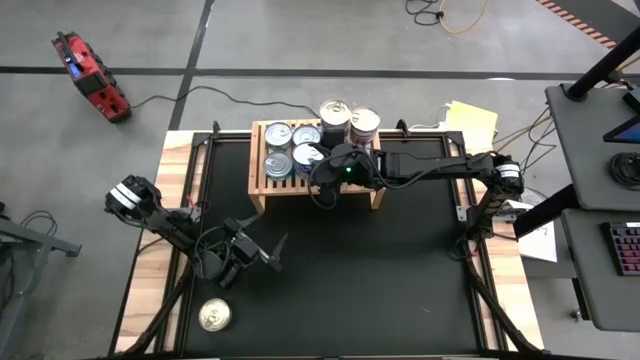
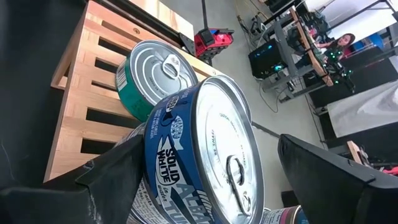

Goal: Stack canned seafood by type on shelf
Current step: Stack the blue tuna can on top of the blue tuna can

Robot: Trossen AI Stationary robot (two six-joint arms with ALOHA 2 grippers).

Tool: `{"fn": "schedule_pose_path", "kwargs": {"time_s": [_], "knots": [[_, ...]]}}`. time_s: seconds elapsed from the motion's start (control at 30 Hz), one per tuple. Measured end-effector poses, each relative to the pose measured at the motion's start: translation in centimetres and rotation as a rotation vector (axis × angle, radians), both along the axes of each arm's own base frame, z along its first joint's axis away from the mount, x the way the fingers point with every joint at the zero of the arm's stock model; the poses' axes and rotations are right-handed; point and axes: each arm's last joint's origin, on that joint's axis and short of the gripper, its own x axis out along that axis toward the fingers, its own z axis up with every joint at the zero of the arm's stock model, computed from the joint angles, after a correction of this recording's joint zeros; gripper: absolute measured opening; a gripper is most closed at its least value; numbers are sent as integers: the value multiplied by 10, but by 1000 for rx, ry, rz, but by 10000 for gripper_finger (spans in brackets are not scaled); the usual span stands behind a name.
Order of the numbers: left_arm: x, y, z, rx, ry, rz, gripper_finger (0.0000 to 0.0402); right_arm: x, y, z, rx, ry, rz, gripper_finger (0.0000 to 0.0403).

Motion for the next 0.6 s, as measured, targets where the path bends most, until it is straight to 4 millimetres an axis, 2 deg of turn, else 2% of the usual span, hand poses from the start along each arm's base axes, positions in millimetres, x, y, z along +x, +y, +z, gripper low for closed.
{"fn": "schedule_pose_path", "kwargs": {"time_s": [0.4,0.6], "knots": [[0,0,-2,-1,-1,0,380,-1,-12,1,35,-26,-30,354],[0,0,-2,0,0,0,380,0,-10,0,89,-46,4,354]]}}
